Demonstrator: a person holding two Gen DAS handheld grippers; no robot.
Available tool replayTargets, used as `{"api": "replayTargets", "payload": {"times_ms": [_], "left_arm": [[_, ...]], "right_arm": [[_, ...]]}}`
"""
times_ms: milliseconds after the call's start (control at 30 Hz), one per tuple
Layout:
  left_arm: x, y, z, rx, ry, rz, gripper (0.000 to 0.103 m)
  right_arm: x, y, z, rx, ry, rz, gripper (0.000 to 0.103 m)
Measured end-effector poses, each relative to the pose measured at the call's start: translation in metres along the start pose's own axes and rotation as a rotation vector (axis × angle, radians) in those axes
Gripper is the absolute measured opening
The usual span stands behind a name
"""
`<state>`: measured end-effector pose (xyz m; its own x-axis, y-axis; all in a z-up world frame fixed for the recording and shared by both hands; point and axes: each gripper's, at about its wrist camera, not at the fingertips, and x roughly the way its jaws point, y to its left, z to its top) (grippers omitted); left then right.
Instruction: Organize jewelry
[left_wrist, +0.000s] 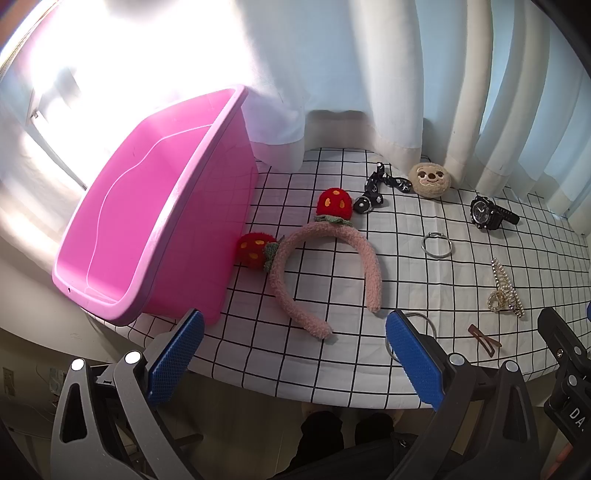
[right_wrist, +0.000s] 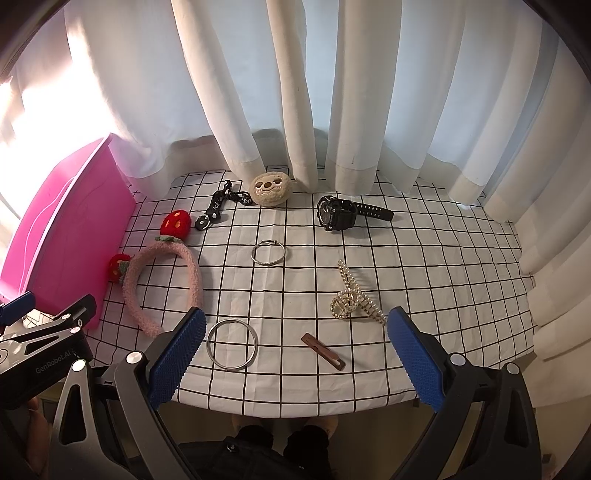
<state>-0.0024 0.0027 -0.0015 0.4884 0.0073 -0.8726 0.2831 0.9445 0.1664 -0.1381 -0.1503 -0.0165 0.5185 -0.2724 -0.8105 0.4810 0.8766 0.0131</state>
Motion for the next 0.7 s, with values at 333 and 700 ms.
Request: {"api": "replayTargets", "payload": {"times_ms": [333,700], "left_arm": [[0.0001,0.0005,0.0002,0.001,0.000,0.000,0.097],[0.0002,0.0009,0.0012,0.001,0.002,-0.001,0.097]], "right_arm": [[0.0005,0.0011,0.0004,-0.001,-0.001,0.000,0.094],[0.0011,0.0015,-0.0002,-0.001,0.000,0.000,0.094]]}}
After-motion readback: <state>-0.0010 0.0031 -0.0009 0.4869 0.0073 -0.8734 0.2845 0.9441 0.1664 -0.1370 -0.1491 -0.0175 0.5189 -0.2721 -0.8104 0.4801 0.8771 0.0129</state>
